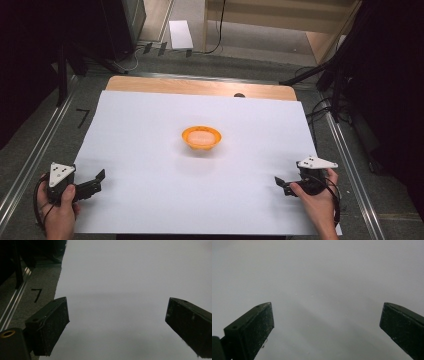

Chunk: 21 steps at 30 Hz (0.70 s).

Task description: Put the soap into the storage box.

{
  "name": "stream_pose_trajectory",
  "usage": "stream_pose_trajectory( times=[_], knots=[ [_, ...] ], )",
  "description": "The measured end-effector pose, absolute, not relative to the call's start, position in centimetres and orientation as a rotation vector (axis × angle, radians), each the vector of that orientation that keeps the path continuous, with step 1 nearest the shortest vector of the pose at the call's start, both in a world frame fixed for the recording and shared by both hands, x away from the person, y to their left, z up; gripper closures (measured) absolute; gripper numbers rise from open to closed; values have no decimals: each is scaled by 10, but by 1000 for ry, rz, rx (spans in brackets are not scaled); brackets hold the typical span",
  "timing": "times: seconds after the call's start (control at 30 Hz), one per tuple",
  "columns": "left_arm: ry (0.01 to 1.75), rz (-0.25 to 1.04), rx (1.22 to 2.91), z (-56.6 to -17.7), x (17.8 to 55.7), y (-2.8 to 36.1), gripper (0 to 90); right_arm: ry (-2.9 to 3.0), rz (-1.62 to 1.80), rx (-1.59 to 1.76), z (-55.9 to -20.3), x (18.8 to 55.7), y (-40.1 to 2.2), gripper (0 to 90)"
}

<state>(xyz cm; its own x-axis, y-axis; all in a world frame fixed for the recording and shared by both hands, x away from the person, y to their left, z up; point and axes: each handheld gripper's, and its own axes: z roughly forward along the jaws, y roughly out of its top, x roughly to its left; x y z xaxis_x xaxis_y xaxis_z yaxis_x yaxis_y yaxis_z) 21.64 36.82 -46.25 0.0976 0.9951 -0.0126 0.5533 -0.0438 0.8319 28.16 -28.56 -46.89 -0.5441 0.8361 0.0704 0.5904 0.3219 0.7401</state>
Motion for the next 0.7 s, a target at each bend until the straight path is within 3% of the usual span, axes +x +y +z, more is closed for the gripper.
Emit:
stream_pose_trajectory(
  times=[0.7],
  knots=[
    [1532,805,1686,-463,216,368,54,1963,1197,1428,-483,233,-343,0]
  ],
)
